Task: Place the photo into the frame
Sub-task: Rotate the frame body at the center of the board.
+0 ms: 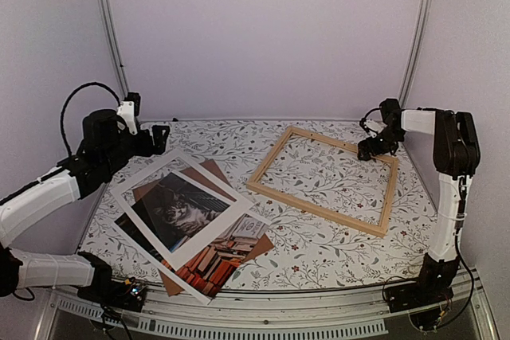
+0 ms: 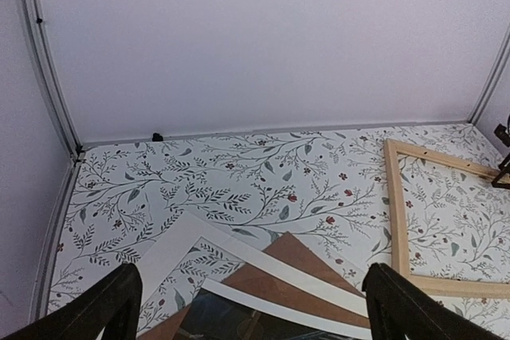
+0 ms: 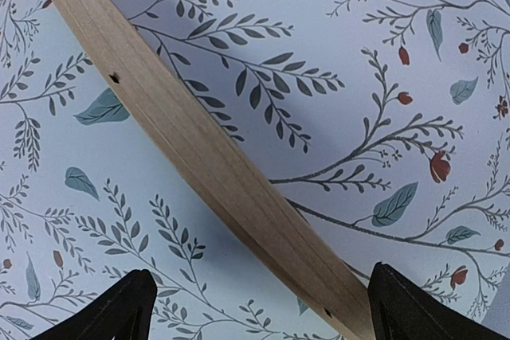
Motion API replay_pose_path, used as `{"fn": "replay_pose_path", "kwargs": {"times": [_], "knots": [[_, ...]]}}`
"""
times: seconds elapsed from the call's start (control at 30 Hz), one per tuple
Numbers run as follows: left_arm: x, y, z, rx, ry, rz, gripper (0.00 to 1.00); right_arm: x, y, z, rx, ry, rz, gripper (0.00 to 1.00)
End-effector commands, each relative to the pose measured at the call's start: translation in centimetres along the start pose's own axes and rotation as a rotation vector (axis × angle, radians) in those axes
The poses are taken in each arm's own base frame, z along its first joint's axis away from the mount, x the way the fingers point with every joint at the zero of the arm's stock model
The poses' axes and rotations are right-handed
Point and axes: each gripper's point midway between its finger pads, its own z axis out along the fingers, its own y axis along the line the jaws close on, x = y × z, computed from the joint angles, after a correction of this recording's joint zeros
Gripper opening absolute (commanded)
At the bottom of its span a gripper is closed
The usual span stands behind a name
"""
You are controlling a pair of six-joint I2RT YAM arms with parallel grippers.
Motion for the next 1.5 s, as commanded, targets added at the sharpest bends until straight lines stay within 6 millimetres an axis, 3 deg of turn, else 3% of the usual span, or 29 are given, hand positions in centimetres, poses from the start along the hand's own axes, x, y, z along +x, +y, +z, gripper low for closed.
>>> {"fn": "replay_pose_path", "kwargs": {"times": [0.0,0.17,0.33,0.37,0.47,0.7,0.97,1.23,1.33,1.47], "knots": [[-1.0,0.0,0.2,0.004,-0.014,0.001,1.0,-0.8,-0.6,1.1,-0.017,-0.009,-0.078,0.96],[-0.8,-0.1,0.4,0.01,-0.007,-0.002,1.0,-0.4,-0.5,2.4,-0.047,0.005,-0.108,0.93],[-0.9,-0.1,0.4,0.011,-0.006,-0.004,1.0,1.5,0.8,3.5,-0.115,0.061,-0.09,0.76],[-0.9,-0.1,0.4,0.013,-0.006,-0.005,1.0,2.2,-0.6,3.4,-0.103,0.072,-0.057,0.72],[-1.0,-0.2,0.4,0.012,0.002,-0.017,1.0,3.1,-0.7,3.1,-0.112,0.096,0.004,0.56],[0.3,-0.2,1.0,0.001,0.089,-0.024,1.0,6.8,-0.3,0.0,-0.067,0.128,0.206,0.4],[0.4,-1.0,0.9,0.042,0.096,-0.047,1.0,12.6,2.9,-3.6,-0.065,0.164,0.451,0.33],[0.2,-1.6,0.6,0.06,0.097,-0.05,1.0,15.9,7.5,-6.3,-0.123,0.145,0.621,0.35],[0.2,-1.7,0.4,0.064,0.096,-0.053,1.0,15.7,9.6,-6.5,-0.146,0.13,0.601,0.49],[0.2,-1.7,0.3,0.061,0.094,-0.054,1.0,13.5,8.5,-7.3,-0.112,0.054,0.587,0.75]]}}
